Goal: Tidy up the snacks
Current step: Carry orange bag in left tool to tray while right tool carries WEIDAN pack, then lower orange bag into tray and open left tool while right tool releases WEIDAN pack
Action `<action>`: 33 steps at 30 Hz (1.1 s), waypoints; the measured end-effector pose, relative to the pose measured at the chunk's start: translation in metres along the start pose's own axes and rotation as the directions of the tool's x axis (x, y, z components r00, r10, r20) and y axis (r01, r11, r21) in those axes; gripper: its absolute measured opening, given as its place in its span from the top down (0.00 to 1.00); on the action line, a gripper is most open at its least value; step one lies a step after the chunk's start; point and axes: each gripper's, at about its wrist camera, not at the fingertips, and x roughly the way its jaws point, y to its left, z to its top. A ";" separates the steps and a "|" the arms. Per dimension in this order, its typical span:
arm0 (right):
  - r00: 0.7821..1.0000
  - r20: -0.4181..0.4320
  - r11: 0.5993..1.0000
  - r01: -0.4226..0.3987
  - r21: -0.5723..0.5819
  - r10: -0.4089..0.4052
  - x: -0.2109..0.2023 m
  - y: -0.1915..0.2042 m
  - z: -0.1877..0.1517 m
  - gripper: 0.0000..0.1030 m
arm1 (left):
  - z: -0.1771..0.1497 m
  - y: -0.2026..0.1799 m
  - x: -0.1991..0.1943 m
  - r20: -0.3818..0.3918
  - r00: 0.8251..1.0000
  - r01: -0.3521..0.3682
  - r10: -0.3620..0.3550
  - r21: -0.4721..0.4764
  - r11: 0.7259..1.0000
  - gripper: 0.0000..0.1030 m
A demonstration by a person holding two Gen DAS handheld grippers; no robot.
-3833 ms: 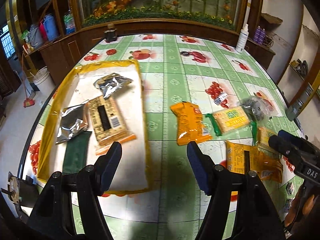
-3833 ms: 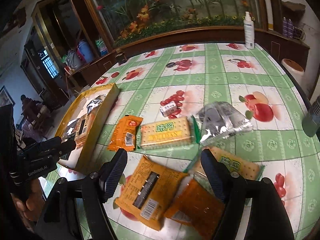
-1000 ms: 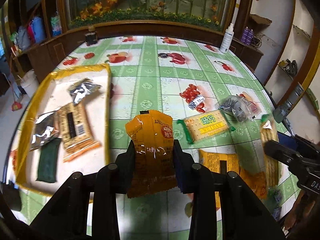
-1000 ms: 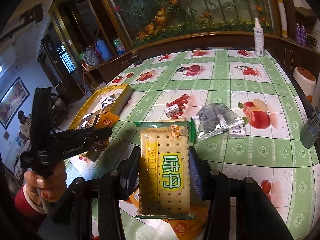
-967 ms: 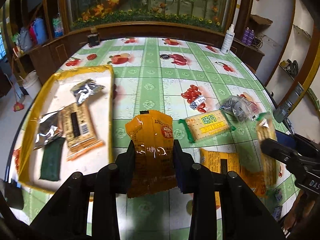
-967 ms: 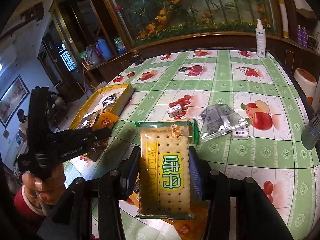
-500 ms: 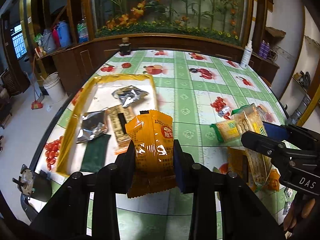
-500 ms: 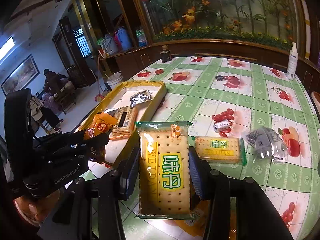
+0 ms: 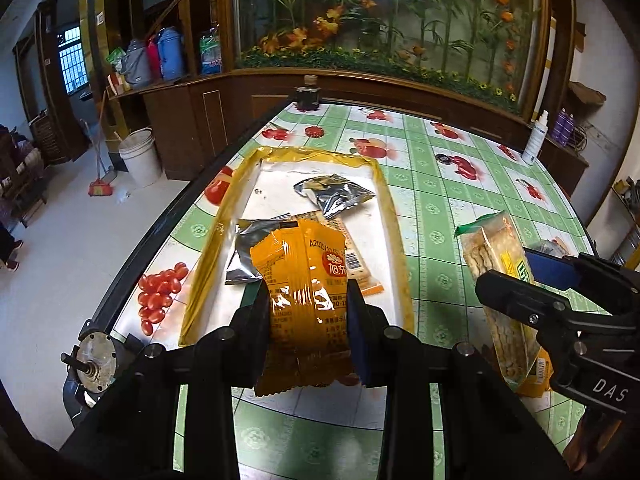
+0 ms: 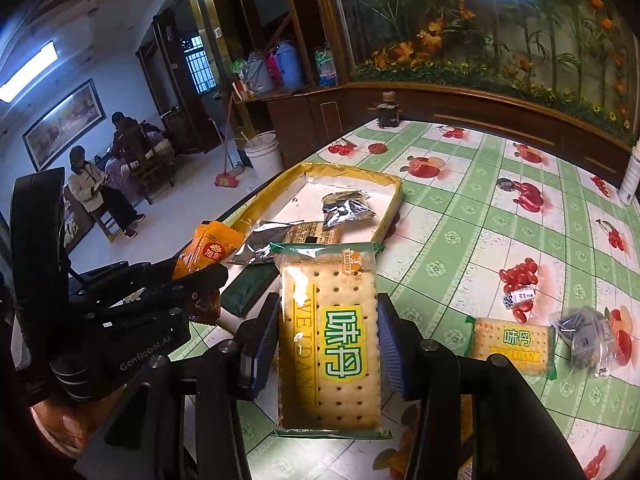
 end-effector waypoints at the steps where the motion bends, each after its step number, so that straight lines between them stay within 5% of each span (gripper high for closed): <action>1: 1.000 -0.002 1.000 -0.002 -0.005 0.002 0.003 0.003 0.001 0.54 | 0.000 0.002 0.001 -0.001 1.000 -0.003 0.003 -0.004 1.000 0.70; 16: 0.999 -0.044 1.000 -0.018 -0.026 0.017 0.057 0.020 0.025 0.54 | 0.003 0.037 0.035 -0.064 0.997 -0.043 0.039 -0.073 0.996 0.70; 33: 0.989 -0.140 0.999 -0.036 0.033 0.040 0.161 0.002 0.061 0.54 | 0.008 0.032 0.087 -0.151 0.986 -0.083 0.075 -0.046 0.995 0.69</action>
